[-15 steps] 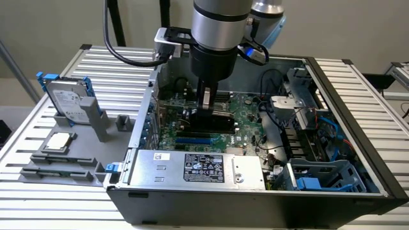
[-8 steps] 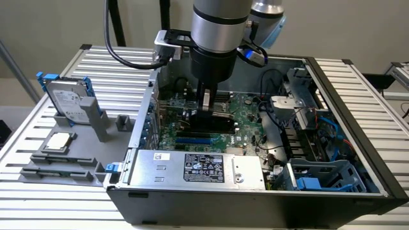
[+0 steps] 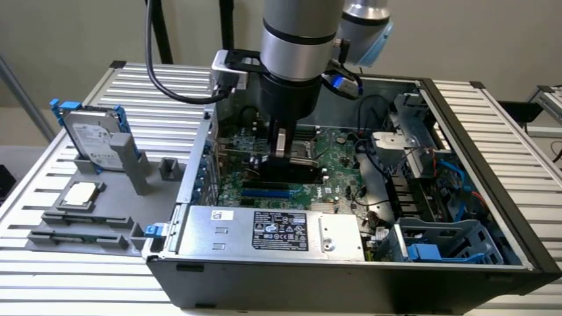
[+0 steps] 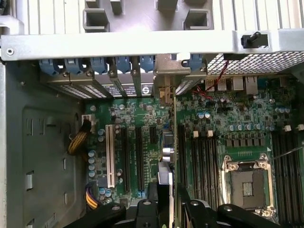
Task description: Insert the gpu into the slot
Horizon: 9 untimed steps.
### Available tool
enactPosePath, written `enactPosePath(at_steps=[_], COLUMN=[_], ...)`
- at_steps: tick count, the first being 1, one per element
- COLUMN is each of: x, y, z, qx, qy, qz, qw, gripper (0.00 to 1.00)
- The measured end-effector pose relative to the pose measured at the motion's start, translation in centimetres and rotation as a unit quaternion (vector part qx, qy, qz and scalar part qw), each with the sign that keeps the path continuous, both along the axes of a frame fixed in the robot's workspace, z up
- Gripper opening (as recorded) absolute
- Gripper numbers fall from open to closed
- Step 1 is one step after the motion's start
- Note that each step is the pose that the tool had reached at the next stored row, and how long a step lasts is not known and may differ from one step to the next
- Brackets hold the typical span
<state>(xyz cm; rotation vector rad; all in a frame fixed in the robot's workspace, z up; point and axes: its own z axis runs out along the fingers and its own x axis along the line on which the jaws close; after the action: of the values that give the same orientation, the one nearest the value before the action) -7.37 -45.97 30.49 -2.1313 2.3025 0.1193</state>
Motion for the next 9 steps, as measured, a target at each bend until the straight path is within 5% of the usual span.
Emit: enactPosePath(at_steps=[9], x=[-0.1], y=[0.16], z=[-1.61], qx=[0.0000], qy=[0.0001], qz=[0.000], qw=[1.0000], gripper=[0.26])
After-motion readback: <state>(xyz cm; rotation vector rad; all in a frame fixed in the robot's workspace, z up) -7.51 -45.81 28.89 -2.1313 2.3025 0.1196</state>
